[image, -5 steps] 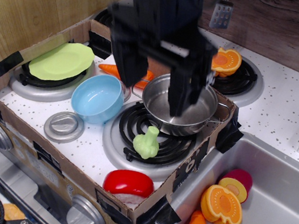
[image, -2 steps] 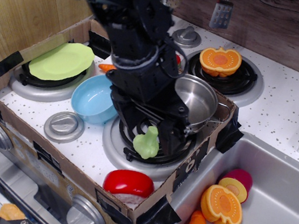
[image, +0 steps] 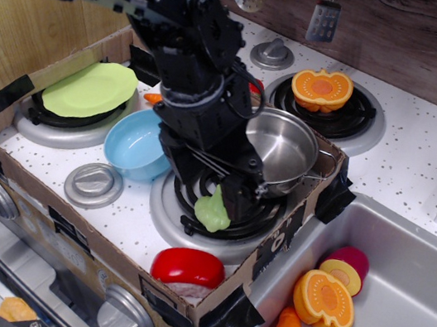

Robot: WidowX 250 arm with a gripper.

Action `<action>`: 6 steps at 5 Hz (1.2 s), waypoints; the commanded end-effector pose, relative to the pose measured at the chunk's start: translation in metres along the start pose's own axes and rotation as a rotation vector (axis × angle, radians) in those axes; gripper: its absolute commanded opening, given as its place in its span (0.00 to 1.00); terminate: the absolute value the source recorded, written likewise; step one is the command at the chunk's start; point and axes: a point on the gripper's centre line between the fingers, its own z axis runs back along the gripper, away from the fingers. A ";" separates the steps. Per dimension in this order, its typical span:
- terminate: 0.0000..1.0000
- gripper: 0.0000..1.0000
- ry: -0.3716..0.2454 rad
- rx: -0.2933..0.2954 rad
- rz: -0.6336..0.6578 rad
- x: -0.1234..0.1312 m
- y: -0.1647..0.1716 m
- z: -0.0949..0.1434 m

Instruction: Put broccoli in pot

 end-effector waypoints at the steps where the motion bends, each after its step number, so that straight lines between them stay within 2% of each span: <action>1: 0.00 1.00 -0.042 -0.055 0.008 0.003 0.005 -0.022; 2: 0.00 1.00 -0.049 -0.071 0.024 -0.002 0.001 -0.032; 3: 0.00 0.00 -0.057 -0.008 0.013 -0.003 -0.002 -0.027; 5: 0.00 0.00 -0.031 0.058 -0.022 0.009 0.001 0.006; 6: 0.00 0.00 -0.006 0.089 -0.046 0.027 0.006 0.038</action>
